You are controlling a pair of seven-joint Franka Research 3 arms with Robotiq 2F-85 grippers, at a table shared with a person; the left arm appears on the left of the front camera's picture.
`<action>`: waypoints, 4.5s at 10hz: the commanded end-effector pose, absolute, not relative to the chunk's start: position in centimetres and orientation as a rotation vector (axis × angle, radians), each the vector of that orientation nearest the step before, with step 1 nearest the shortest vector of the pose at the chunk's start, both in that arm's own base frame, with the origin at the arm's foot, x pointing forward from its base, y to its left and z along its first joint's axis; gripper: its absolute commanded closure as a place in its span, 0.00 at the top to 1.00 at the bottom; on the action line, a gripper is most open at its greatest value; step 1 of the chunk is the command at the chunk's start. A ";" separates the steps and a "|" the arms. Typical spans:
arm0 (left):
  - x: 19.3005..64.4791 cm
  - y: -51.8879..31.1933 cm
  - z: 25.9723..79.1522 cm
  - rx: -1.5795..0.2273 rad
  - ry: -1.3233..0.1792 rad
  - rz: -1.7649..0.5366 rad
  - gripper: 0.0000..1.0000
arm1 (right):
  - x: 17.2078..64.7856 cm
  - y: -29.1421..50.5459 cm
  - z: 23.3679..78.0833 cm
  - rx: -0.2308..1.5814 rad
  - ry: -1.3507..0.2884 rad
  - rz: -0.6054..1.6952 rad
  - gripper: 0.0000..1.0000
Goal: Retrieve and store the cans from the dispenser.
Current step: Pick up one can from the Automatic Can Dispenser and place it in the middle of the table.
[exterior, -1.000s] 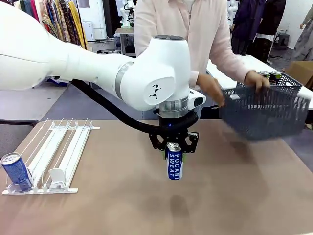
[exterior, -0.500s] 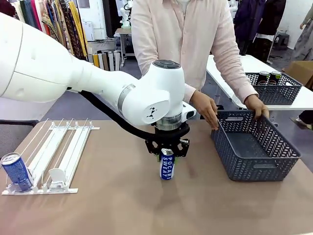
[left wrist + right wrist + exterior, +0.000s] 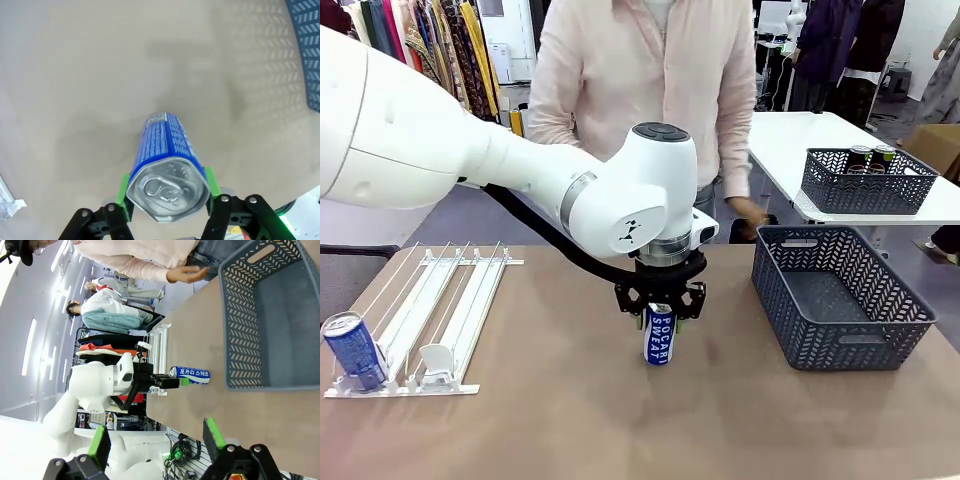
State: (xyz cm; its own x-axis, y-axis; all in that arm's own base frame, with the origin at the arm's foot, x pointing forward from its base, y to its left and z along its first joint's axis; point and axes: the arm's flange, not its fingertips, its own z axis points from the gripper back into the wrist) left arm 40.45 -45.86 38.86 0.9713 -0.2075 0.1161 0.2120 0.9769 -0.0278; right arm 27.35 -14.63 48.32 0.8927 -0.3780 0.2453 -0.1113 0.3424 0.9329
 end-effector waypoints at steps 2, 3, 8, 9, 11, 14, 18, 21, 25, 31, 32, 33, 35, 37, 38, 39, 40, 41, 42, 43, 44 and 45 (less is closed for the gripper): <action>40.1 -45.3 39.0 -0.041 -0.112 -0.202 1.00 | 27.7 -14.5 48.4 1.243 -0.498 -0.163 1.00; 40.3 -44.7 39.9 -0.050 -0.117 -0.194 1.00 | 27.7 -14.5 48.4 1.243 -0.498 -0.163 1.00; 40.5 -31.4 52.9 -0.373 0.099 -0.270 1.00 | 27.7 -14.5 48.4 1.243 -0.498 -0.163 1.00; 41.4 -26.7 54.3 -0.506 0.136 -0.241 1.00 | 27.7 -14.5 48.4 1.243 -0.498 -0.163 1.00; 42.5 -11.8 54.1 -0.960 0.133 -0.183 1.00 | 27.7 -14.5 48.4 1.243 -0.498 -0.163 1.00; 38.2 1.6 50.9 -1.235 -0.021 0.020 1.00 | 27.7 -14.5 48.4 1.243 -0.498 -0.163 1.00; 36.3 6.8 48.5 -1.279 -0.047 0.108 1.00 | 27.7 -14.5 48.4 1.243 -0.498 -0.163 1.00; 36.3 6.8 48.5 -1.279 -0.047 0.108 1.00 | 27.7 -14.5 48.4 1.243 -0.498 -0.163 1.00; 36.3 6.8 48.5 -1.279 -0.047 0.108 1.00 | 27.7 -14.5 48.4 1.243 -0.498 -0.163 1.00; 36.3 6.6 48.3 -1.261 -0.045 0.116 1.00 | 27.7 -14.5 48.4 1.243 -0.498 -0.163 1.00; 38.7 5.7 47.5 -1.096 -0.072 -0.005 1.00 | 27.7 -14.5 48.4 1.243 -0.498 -0.163 1.00; 38.8 5.0 47.4 -0.911 -0.054 -0.208 1.00 | 27.7 -14.5 48.4 1.243 -0.498 -0.163 1.00; 38.4 6.4 46.9 -0.249 -0.093 -0.397 1.00 | 27.7 -14.5 48.4 1.243 -0.498 -0.163 1.00; 37.1 8.4 49.3 -0.120 -0.142 -0.451 1.00 | 27.7 -14.5 48.4 1.243 -0.498 -0.163 1.00; 37.0 9.1 50.3 -0.049 -0.191 -0.450 1.00 | 27.7 -14.5 48.4 1.243 -0.498 -0.163 1.00; 36.8 9.3 50.8 -0.003 -0.150 -0.450 1.00 | 27.7 -14.5 48.4 1.243 -0.498 -0.163 1.00; 36.6 8.8 50.5 0.000 -0.085 -0.461 1.00 | 27.7 -14.5 48.4 1.243 -0.498 -0.163 1.00; 37.1 8.0 50.3 -0.086 -0.137 -0.403 1.00 | 27.7 -14.5 48.4 1.243 -0.498 -0.163 1.00; 37.4 9.5 52.5 -0.030 -0.074 -0.475 1.00 | 27.7 -14.5 48.4 1.243 -0.498 -0.163 1.00; 37.4 9.5 52.5 -0.030 -0.074 -0.475 1.00 | 27.7 -14.5 48.4 1.243 -0.498 -0.163 1.00; 37.4 9.5 52.5 -0.030 -0.074 -0.475 1.00 | 27.7 -14.5 48.4 1.243 -0.498 -0.163 1.00; 37.4 9.5 52.5 -0.030 -0.074 -0.475 1.00 | 27.7 -14.5 48.4 1.243 -0.498 -0.163 1.00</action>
State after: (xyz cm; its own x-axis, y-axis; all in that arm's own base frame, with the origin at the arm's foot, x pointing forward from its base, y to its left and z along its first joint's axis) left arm 37.30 9.08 52.09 0.8857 -0.4543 0.0958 0.4582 0.8886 -0.0214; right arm 27.32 -14.67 48.30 0.8924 -0.3789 0.2453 -0.1111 0.3424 0.9330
